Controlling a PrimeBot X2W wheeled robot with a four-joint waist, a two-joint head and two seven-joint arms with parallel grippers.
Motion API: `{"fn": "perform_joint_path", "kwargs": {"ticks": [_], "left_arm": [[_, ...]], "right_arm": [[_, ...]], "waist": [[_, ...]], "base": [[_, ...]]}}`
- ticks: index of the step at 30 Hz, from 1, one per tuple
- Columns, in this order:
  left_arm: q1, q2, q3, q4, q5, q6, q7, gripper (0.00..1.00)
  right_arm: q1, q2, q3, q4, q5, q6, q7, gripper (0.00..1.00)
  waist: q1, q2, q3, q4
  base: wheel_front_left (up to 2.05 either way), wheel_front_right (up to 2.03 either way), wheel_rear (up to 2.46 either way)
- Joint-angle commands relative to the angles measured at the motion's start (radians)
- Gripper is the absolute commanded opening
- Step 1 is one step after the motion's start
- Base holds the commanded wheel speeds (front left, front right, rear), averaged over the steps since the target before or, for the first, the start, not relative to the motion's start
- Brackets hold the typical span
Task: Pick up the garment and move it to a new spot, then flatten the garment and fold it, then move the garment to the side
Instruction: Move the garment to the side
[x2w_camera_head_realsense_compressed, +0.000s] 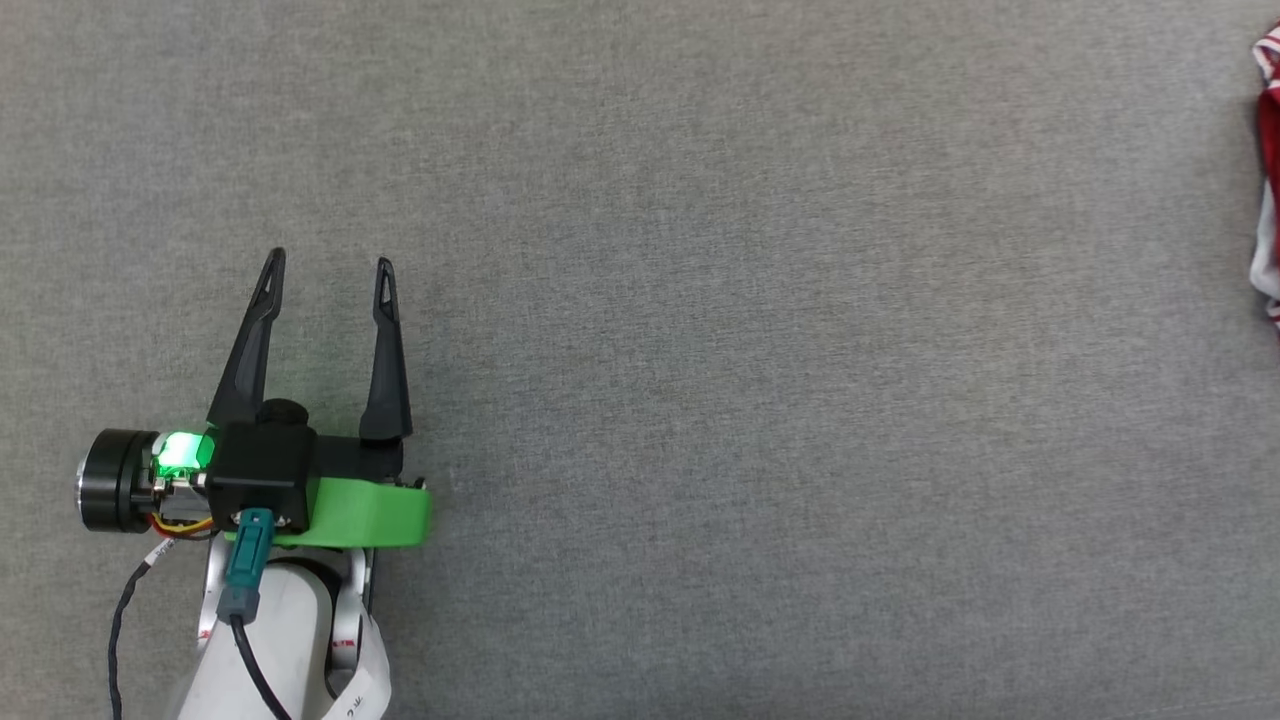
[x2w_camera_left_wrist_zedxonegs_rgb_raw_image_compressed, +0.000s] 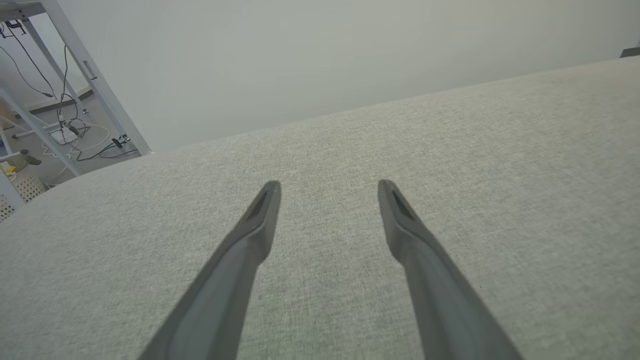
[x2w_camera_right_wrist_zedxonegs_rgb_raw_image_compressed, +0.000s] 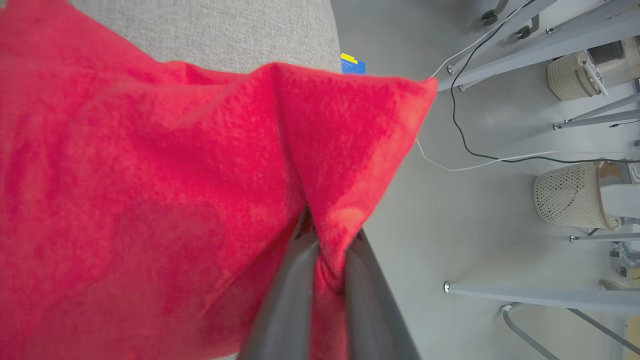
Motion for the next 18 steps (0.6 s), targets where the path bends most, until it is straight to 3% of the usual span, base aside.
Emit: {"fn": "perform_joint_path", "kwargs": {"ticks": [1, 4, 5, 6, 10, 18], "left_arm": [[-0.019, 0.002, -0.001, -0.006, 0.011, 0.007, -0.006, 1.00], [-0.023, 0.002, -0.003, -0.008, 0.009, 0.012, -0.006, 1.00], [-0.023, 0.002, -0.004, -0.008, 0.009, 0.013, -0.006, 1.00], [-0.023, 0.002, -0.005, -0.006, 0.008, 0.014, -0.006, 1.00], [-0.007, 0.000, -0.011, 0.007, 0.003, 0.020, -0.006, 1.00], [0.050, -0.015, -0.013, 0.031, -0.012, 0.027, -0.006, 1.00]], "right_arm": [[-0.023, 0.006, -0.005, 0.015, -0.014, -0.001, -0.015, 0.00], [-0.042, 0.020, -0.005, 0.044, -0.024, -0.001, -0.032, 0.00], [-0.047, 0.027, -0.006, 0.054, -0.023, -0.001, -0.036, 0.10], [-0.053, 0.035, -0.011, 0.070, -0.023, -0.001, -0.041, 1.00], [-0.057, 0.068, -0.047, 0.154, -0.043, -0.001, -0.125, 1.00], [-0.032, 0.074, -0.080, 0.160, -0.098, -0.001, -0.374, 1.00]], "waist": [[-0.0001, 0.0000, 0.029, 0.023], [-0.0001, 0.0000, 0.030, 0.023], [-0.0001, 0.0000, 0.028, 0.022], [-0.0001, 0.0000, 0.022, 0.021], [-0.0001, 0.0000, -0.041, 0.019], [-0.0001, 0.0000, -0.161, 0.027]], "base": [[0.00, 0.00, 0.00], [0.00, 0.00, 0.00], [0.00, 0.00, 0.00], [0.00, 0.00, 0.00], [0.00, 0.00, 0.00], [0.00, 0.00, 0.00]]}}
